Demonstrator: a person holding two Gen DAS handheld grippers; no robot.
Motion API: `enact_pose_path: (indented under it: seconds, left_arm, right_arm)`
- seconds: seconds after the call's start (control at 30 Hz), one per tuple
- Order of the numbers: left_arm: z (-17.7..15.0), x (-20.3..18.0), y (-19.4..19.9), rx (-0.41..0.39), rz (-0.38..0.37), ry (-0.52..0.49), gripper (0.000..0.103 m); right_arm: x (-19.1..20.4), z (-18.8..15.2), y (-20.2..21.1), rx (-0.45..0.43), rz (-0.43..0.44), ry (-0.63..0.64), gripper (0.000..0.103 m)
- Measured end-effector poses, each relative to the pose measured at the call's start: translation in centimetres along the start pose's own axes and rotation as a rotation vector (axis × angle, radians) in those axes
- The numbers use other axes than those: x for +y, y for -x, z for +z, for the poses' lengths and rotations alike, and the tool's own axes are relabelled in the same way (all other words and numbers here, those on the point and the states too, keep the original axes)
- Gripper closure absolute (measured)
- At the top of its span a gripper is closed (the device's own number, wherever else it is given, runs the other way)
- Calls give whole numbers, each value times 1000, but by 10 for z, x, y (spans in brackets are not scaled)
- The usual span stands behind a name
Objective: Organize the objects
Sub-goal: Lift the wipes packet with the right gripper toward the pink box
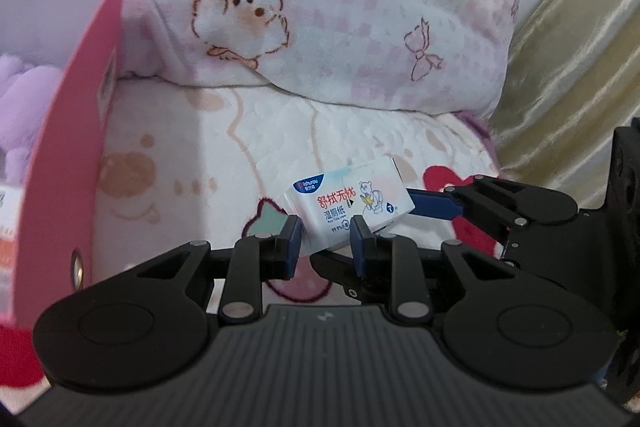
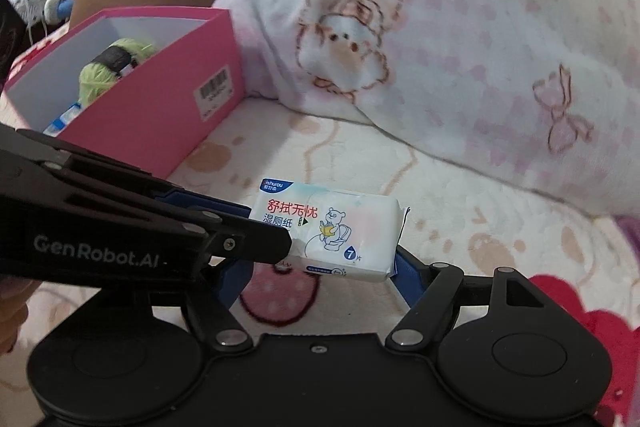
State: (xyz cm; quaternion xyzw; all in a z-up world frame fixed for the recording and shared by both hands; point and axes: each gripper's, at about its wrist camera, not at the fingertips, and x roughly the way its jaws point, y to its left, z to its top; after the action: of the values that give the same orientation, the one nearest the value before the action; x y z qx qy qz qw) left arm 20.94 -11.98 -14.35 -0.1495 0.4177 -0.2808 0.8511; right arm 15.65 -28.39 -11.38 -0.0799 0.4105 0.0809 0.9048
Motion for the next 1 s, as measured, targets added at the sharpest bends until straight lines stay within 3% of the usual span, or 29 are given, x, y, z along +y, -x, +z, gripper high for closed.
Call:
enact_pose_path:
  seconds: [0.57,1.0]
  left_arm:
    - [-7,-10,80,22,77,-44,78]
    - [-38,-7,152,68,138,-18,78]
  right_arm:
    - [53,6,51,-43,35,-35,25]
    - [111,-8,89,-56,105,-16,25]
